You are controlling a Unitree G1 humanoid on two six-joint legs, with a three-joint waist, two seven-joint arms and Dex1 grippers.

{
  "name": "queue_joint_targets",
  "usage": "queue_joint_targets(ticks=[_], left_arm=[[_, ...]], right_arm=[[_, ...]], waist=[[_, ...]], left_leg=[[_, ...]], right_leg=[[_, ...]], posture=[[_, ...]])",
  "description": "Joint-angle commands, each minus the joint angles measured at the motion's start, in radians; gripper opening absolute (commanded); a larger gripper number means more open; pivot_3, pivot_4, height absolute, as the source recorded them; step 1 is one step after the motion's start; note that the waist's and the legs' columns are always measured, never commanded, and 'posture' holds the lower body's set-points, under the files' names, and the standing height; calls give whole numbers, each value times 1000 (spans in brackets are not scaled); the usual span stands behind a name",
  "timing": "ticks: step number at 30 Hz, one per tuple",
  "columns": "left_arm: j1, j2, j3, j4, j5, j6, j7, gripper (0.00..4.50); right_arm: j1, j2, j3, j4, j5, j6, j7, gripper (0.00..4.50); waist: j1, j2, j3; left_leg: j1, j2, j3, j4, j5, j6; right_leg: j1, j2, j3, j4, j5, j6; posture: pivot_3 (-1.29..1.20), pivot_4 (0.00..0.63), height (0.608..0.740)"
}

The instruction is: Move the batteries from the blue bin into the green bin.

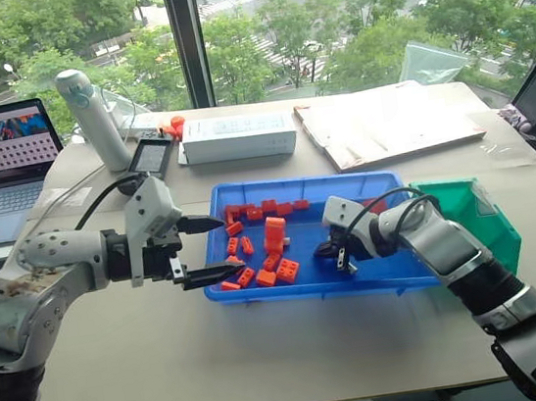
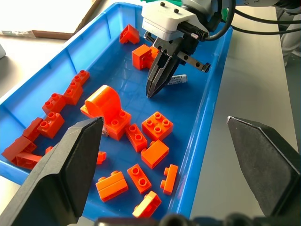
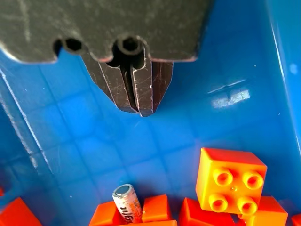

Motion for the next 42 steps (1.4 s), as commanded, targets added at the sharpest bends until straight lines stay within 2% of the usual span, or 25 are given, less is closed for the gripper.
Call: queue_joint_targets(ticks=[1, 4, 6, 12, 18, 21, 23, 24, 28, 29, 36, 40, 42], left_arm=[[-13, -5, 1, -12, -3, -24, -7, 4500], [-16, -9, -9, -8, 3, -31, -10, 4500], [-20, -12, -14, -3, 6, -35, -11, 4500], [-29, -16, -24, 6, 14, -42, -18, 4500], [-30, -11, -27, 7, 16, -45, -25, 4500], [-31, -8, -26, 4, 15, -43, -26, 4500], [-32, -7, -23, 4, 18, -45, -23, 4500], [-38, -12, -20, 10, 24, -49, -11, 4500], [-71, -30, -11, 44, 27, -40, 18, 4500], [-71, -27, -12, 42, 25, -40, 11, 4500], [-77, -55, -27, 44, 19, -55, 1, 4500], [-107, -90, -52, 85, 47, -78, 2, 4500], [-122, -106, -64, 98, 54, -89, -5, 4500]], right_arm=[[-61, -45, -119, -47, 79, 73, 41, 45], [-51, -130, -121, -122, 117, 126, 120, 788], [-33, -175, -102, -166, 122, 146, 149, 1526], [23, -182, -59, -196, 108, 226, 114, 3531], [50, -141, -29, -169, 102, 230, 79, 3531], [53, -121, 14, -98, 42, 162, 36, 2794], [52, -124, 15, -91, 40, 146, 45, 1960], [50, -120, 8, -88, 44, 142, 45, 1738], [44, -119, 0, -77, 41, 105, 55, 387], [42, -114, -12, -82, 53, 107, 60, 252], [-41, -172, -205, -72, 165, 165, 81, 253], [-97, -277, -290, 10, 154, 134, 74, 253], [-103, -365, -309, 67, 121, 103, 81, 253]], waist=[[0, 0, 0], [1, 0, 0], [1, 0, 0], [-1, 0, 0], [0, 0, 0], [1, 0, 0], [1, 0, 0], [1, -1, 0], [1, -1, 0], [0, -1, 0], [2, 0, 0], [9, -1, 0], [10, -1, 0]], left_leg=[[0, 0, 0, 0, 0, 0], [0, 0, 0, 0, 0, 0], [0, 0, 0, -1, 0, 0], [0, 0, 0, -1, 0, 0], [0, 0, 0, -1, 0, 1], [0, 0, 0, 0, 0, 1], [0, 0, 0, 0, 0, 0], [0, 0, 0, 0, 0, 0], [1, 0, -1, 1, 0, 0], [1, 0, -1, 1, 0, 0], [0, 0, 0, 0, 0, 1], [0, -1, -1, 1, 0, 0], [0, -1, 0, 1, -1, 0]], right_leg=[[0, 0, 0, 0, 0, 0], [0, 0, 0, 0, 0, 0], [0, 0, 0, 0, 0, 0], [-1, 0, 0, 0, 0, 0], [-1, 0, 0, 0, 0, 0], [-1, 0, 0, -1, 0, 0], [-1, 0, 0, 0, 0, 0], [0, 0, 0, -1, 0, 0], [1, 0, -1, -1, 0, 0], [2, 0, -1, -1, 0, 0], [1, 0, 0, 0, 0, 0], [1, -1, -1, -1, 0, 0], [2, -1, -1, -2, 0, 0]], posture=[[0, 150, 735], [0, 150, 735], [0, 150, 735], [0, 150, 735], [0, 150, 735], [0, 150, 735], [0, 150, 735], [0, 150, 735], [0, 150, 735], [0, 150, 735], [0, 150, 735], [0, 150, 735], [0, 150, 735]])
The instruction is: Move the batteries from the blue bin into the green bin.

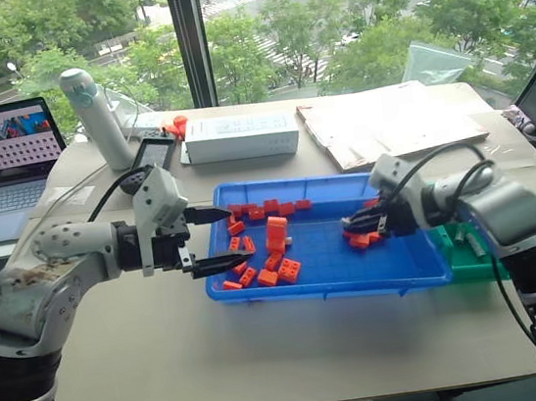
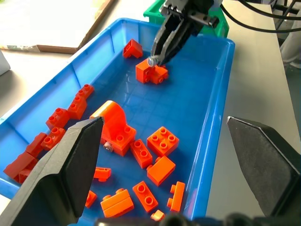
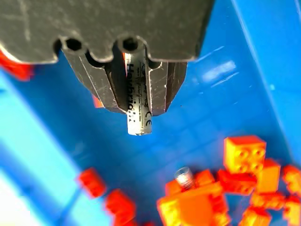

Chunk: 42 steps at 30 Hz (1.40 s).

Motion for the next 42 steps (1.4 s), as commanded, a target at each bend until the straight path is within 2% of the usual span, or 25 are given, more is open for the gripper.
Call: queue_joint_targets(ticks=[1, 5, 10, 11, 12, 16, 18, 20, 26, 32, 36, 42], left_arm=[[-38, -20, -7, 13, 14, -43, -12, 4500], [-23, -14, -3, 22, 22, -58, -28, 4500], [-20, -30, -8, 35, 51, -91, -26, 4500], [-24, -34, -8, 38, 57, -95, -24, 4500], [-27, -34, -8, 39, 59, -94, -22, 4500], [-19, -18, 5, 22, 56, -79, -23, 4500], [8, 13, 4, 4, 77, -75, -25, 4500], [43, 48, 3, -11, 98, -77, -32, 4500], [105, 103, 35, -60, 88, -53, -26, 4500], [154, 153, 88, -100, 65, -17, -24, 4500], [209, 187, 124, -135, 45, -1, -31, 4500], [258, 199, 165, -167, 29, 11, -14, 4500]], right_arm=[[-9, -134, -60, 84, -48, -63, 11, 253], [59, -209, -69, 116, -50, -87, 36, 253], [90, -173, -78, 222, -95, -148, -59, 253], [92, -172, -74, 235, -102, -158, -61, 1254], [91, -171, -70, 237, -106, -167, -59, 1400], [40, -134, -58, 211, -122, -214, -81, 2746], [0, -63, -52, 183, -118, -300, -101, 3574], [-5, -8, -11, 112, -110, -351, -59, 4212], [-8, 244, 73, -20, -25, -271, -40, 4212], [-36, 430, 143, 90, -54, -323, -84, 4212], [-70, 503, 162, 179, -79, -359, -101, 4212], [-93, 551, 153, 293, -96, -393, -107, 4212]], waist=[[0, 0, 0], [-7, 0, 0], [-27, 0, 0], [-28, 1, 0], [-27, 1, 1], [-28, 1, 1], [-33, 1, 1], [-43, 2, 1], [-35, 2, 1], [-13, 1, 1], [-16, 1, 1], [-17, 1, 1]], left_leg=[[0, 0, 0, 0, 0, 0], [0, 0, 1, -1, 0, 2], [1, 0, 1, -2, 4, 7], [1, 0, 1, -2, 4, 6], [1, 0, 1, -2, 4, 6], [1, 0, 1, -2, 4, 6], [1, 0, 1, -2, 4, 6], [1, 1, 1, -2, 4, 6], [0, 1, 1, -5, 4, 6], [-1, 0, 1, -2, 2, 2], [-1, 1, 1, -2, 0, -2], [-1, 1, 1, -2, 0, -2]], right_leg=[[0, 0, 0, 0, 0, 0], [0, 0, 1, -1, 0, 0], [0, 1, 2, 0, 0, 0], [0, 0, 2, 1, 0, 0], [0, 0, 2, 1, 0, 0], [0, 0, 2, 0, 0, 0], [-1, 0, 2, 1, 0, 0], [-1, 1, 3, 1, 0, 0], [-3, 1, 3, 1, -1, -1], [-3, 1, 1, 1, 0, 0], [-4, 1, 1, 2, 1, -1], [-4, 1, 0, 2, 0, -1]], posture=[[0, 150, 735], [0, 150, 735], [0, 150, 735], [0, 150, 735], [0, 150, 735], [0, 150, 735], [0, 150, 735], [0, 150, 735], [0, 150, 735], [0, 150, 735], [0, 150, 735], [0, 150, 735]])
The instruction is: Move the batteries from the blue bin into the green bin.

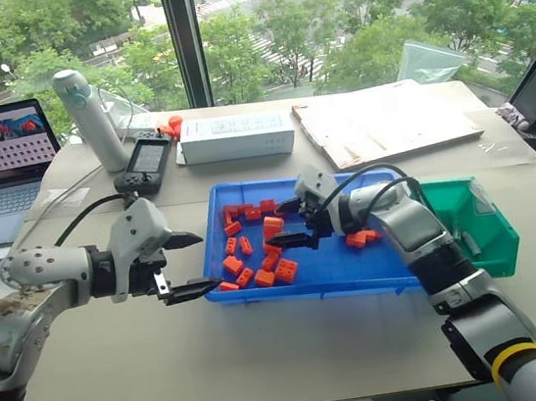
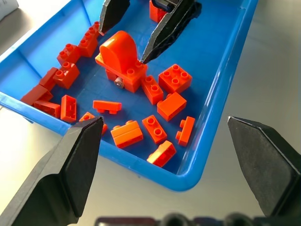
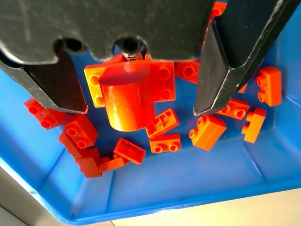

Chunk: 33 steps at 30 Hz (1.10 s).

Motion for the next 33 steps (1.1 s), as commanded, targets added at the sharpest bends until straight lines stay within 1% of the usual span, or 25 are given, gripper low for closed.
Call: queue_joint_targets(ticks=[1, 3, 7, 9, 12, 16, 20, 22, 24, 25, 27, 29, 30, 33], left_arm=[[14, 25, 48, -45, -15, 1, 5, 4500], [25, 31, 56, -51, -17, 2, 4, 4500], [10, 22, 59, -58, -35, 11, 18, 4500], [-15, 12, 58, -61, -60, 22, 24, 4500], [-47, 7, 49, -49, -76, 27, 26, 4500], [-115, -25, 20, -13, -75, 24, 43, 4500], [-144, -31, 0, 5, -71, 17, 29, 4500], [-153, -27, -16, 16, -62, 9, 16, 4500], [-156, -21, -26, 22, -56, 1, 1, 4500], [-157, -19, -27, 24, -55, 0, -5, 4500], [-159, -17, -27, 26, -55, -1, -11, 4500], [-159, -14, -28, 27, -56, 0, -17, 4500], [-158, -12, -28, 26, -56, 0, -19, 4500], [-156, -9, -26, 24, -57, 2, -23, 4500]], right_arm=[[-25, 16, -31, 34, 7, -26, -6, 3975], [-25, 22, -36, 46, 12, -26, -1, 3445], [-28, 35, -62, 24, 33, -42, 0, 2099], [-32, 22, -78, -4, 38, -31, 0, 1446], [-36, -27, -110, -42, 40, -9, 10, 1438], [-10, -168, -88, -88, -25, -14, 35, 1438], [19, -213, -98, -90, -23, 11, 28, 1438], [37, -232, -91, -74, -51, 2, 10, 1438], [56, -253, -66, -78, -86, 0, 8, 2446], [61, -250, -68, -93, -79, 14, 8, 2712], [63, -229, -80, -121, -69, 14, -10, 3428], [61, -201, -85, -140, -67, 4, -37, 4037], [64, -188, -85, -160, -46, 33, -24, 4386], [86, -145, -68, -214, 23, 114, 35, 4386]], waist=[[-1, 0, 0], [-3, 0, 0], [-6, 0, 0], [-6, 0, 0], [-4, 0, 0], [5, 0, 0], [-2, 0, 0], [-8, 0, 0], [-9, 0, 0], [-9, 0, 0], [-11, 0, 0], [-16, 0, 0], [-18, 0, 0], [-17, 0, 0]], left_leg=[[0, 0, 0, 0, 0, 0], [0, 0, 0, 0, 0, 0], [0, 0, 0, -1, 0, 0], [0, 0, 0, -1, 0, 0], [0, 0, 0, -1, 0, 0], [0, -1, 0, 0, 0, 0], [0, 0, 0, -1, 0, 0], [0, 0, 0, -1, 0, 0], [0, 0, 0, -2, 2, 3], [0, 0, 1, -2, 4, 6], [0, 0, 1, -2, 4, 7], [0, 0, 0, -2, 4, 6], [0, 0, 0, -2, 4, 6], [0, 0, 0, -2, 4, 6]], right_leg=[[0, 0, 0, 0, 0, 0], [0, 0, 0, 0, 0, 0], [0, 0, 0, 0, 0, 0], [0, 0, 0, 0, 0, 0], [0, 0, 0, 0, 0, 0], [-1, 0, 0, 0, 0, 0], [1, 0, 0, 0, 0, 0], [1, 1, 1, 0, 0, -1], [1, 1, 1, 0, 0, -1], [0, 1, 1, 0, -1, -1], [0, 1, 1, 0, -1, -1], [0, 1, 1, 0, -1, -1], [0, 1, 1, 0, -1, -1], [0, 1, 1, 0, -1, -1]], posture=[[0, 150, 735], [0, 150, 735], [0, 150, 735], [0, 150, 735], [0, 150, 735], [0, 150, 735], [0, 150, 735], [0, 150, 735], [0, 150, 735], [0, 150, 735], [0, 150, 735], [0, 150, 735], [0, 150, 735], [0, 150, 735]])
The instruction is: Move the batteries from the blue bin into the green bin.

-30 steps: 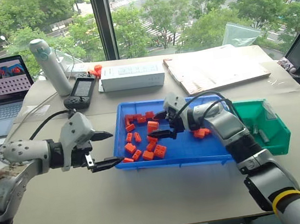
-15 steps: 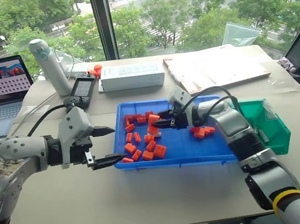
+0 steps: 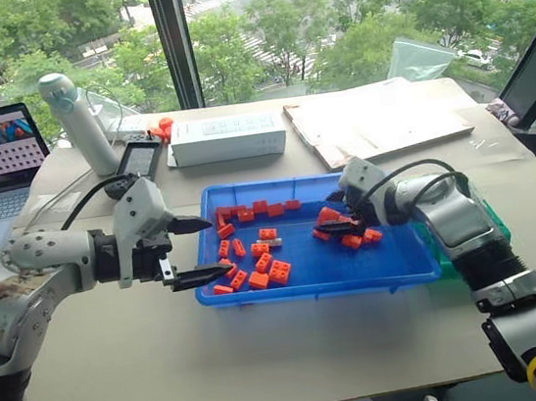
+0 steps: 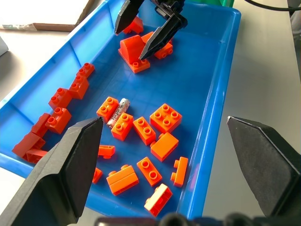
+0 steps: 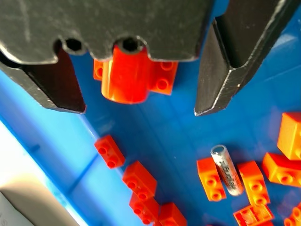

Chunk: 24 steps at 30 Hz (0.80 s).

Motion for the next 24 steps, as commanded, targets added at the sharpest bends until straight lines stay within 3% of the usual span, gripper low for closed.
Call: queue_joint_targets(ticks=[1, 17, 18, 19, 24], left_arm=[[-14, 21, 17, -15, 1, -16, -9, 4500], [28, 61, 58, -47, 28, -16, 37, 4500], [32, 63, 62, -50, 27, -16, 38, 4500], [36, 66, 67, -52, 24, -15, 39, 4500], [35, 69, 76, -55, 16, -10, 47, 4500]], right_arm=[[10, 43, -1, -74, 75, 65, 43, 4386], [-77, 163, 77, 256, 2, -74, 57, 4386], [-82, 169, 78, 276, -2, -86, 60, 3876], [-87, 180, 81, 298, -8, -100, 60, 3732], [-107, 230, 96, 369, -33, -157, 61, 1975]], waist=[[0, 0, 0], [0, 0, 0], [0, 0, 0], [1, 0, 0], [0, 0, 0]], left_leg=[[0, 0, 0, 0, 0, 0], [0, 0, 0, 0, -3, -5], [0, 0, 0, 0, -3, -5], [0, 0, 0, 0, -3, -5], [0, 0, 0, 0, -3, -6]], right_leg=[[0, 0, 0, 0, 0, 0], [0, 0, 0, 0, 0, 0], [0, 0, 0, 0, 0, 0], [0, 0, 0, 0, 0, 0], [0, 0, -1, 0, 0, 0]], posture=[[0, 150, 735], [0, 150, 735], [0, 150, 735], [0, 150, 735], [0, 150, 735]])
